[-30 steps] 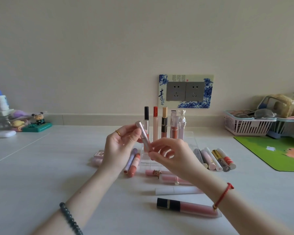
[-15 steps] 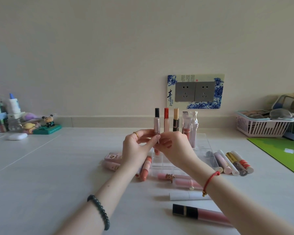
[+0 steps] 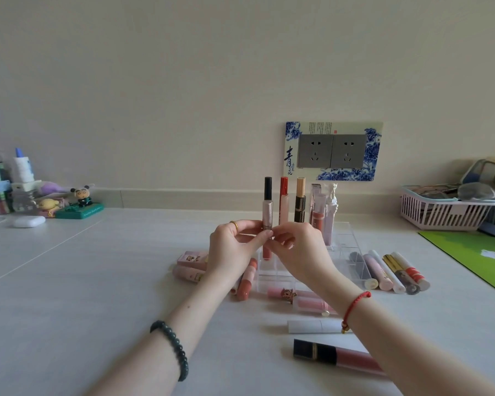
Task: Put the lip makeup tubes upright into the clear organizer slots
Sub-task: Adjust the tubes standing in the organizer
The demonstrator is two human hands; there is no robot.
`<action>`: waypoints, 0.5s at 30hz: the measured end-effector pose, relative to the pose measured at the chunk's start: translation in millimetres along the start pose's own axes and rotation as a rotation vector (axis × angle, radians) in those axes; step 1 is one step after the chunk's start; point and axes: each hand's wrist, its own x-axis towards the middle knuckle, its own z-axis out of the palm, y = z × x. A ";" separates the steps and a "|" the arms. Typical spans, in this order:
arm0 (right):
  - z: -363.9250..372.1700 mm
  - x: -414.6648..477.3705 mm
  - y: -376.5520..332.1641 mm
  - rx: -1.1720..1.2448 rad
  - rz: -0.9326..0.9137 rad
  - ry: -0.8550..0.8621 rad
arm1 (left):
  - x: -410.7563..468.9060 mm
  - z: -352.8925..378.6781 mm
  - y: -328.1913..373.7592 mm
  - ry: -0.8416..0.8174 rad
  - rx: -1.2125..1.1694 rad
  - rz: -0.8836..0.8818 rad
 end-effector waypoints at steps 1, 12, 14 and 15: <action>0.1 -0.4 0.5 -0.015 -0.002 0.001 | 0.4 0.2 -2.1 0.001 0.017 0.010; 2.4 -3.1 9.1 -0.154 0.027 -0.053 | -1.3 -0.4 -10.8 -0.057 0.156 0.007; 3.6 -3.1 10.6 -0.176 0.026 -0.057 | -2.4 -0.2 -11.3 -0.067 0.157 -0.002; 4.1 -3.3 11.3 -0.180 0.029 -0.058 | -2.9 -0.1 -11.7 -0.071 0.156 -0.005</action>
